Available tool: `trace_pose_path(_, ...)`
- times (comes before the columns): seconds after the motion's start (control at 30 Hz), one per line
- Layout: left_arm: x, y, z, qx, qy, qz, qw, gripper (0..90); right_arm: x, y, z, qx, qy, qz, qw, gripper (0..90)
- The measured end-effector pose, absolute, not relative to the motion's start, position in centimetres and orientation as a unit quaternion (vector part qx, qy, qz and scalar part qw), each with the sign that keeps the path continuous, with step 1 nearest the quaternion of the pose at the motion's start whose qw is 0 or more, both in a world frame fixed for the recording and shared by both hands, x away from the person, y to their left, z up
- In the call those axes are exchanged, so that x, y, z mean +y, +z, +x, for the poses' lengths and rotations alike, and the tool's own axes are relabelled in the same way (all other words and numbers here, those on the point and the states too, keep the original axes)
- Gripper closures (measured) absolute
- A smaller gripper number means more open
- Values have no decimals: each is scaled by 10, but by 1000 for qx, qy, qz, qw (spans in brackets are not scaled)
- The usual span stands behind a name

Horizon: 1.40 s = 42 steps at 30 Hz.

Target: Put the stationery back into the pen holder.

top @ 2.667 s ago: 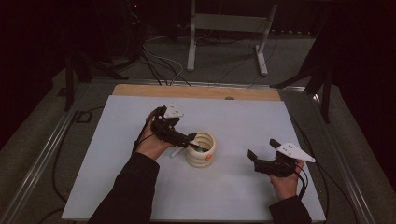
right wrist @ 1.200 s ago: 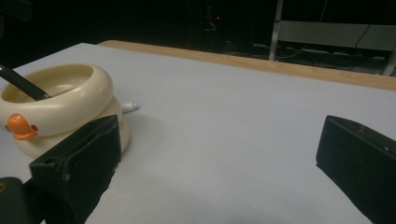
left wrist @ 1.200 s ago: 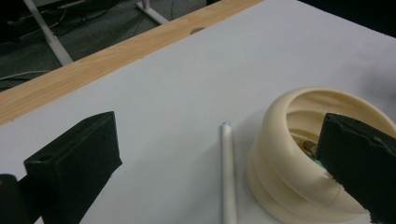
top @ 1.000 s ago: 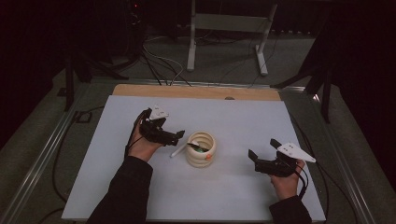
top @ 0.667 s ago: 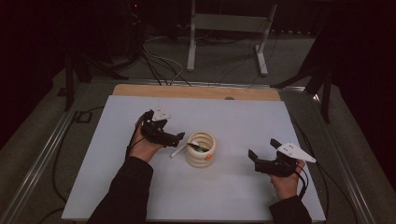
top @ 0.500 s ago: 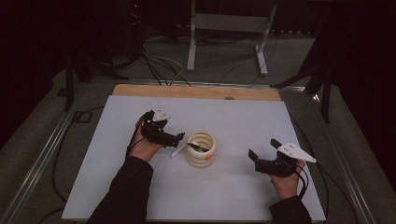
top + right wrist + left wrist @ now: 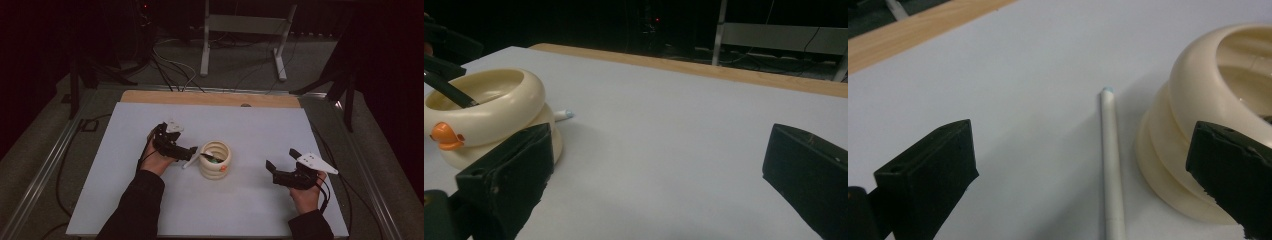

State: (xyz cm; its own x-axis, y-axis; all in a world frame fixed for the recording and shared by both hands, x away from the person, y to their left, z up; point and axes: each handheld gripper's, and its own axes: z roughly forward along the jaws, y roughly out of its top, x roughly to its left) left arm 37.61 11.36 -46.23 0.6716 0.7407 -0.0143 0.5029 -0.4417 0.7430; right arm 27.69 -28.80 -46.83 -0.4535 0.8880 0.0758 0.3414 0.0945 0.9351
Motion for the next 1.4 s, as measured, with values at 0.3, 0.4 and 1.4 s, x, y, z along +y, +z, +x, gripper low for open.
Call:
trace_pose_path(0.3,111,-473,379,374,147,842,360,25,-288,-468,277,688,503,446,272,1)
trace_pose_path(0.4,110,-476,380,375,142,845,355,48,-288,-468,277,688,503,447,272,1)
trace_pose_path(1.4,89,-510,394,379,76,872,302,793,-287,-469,277,690,502,445,271,1)
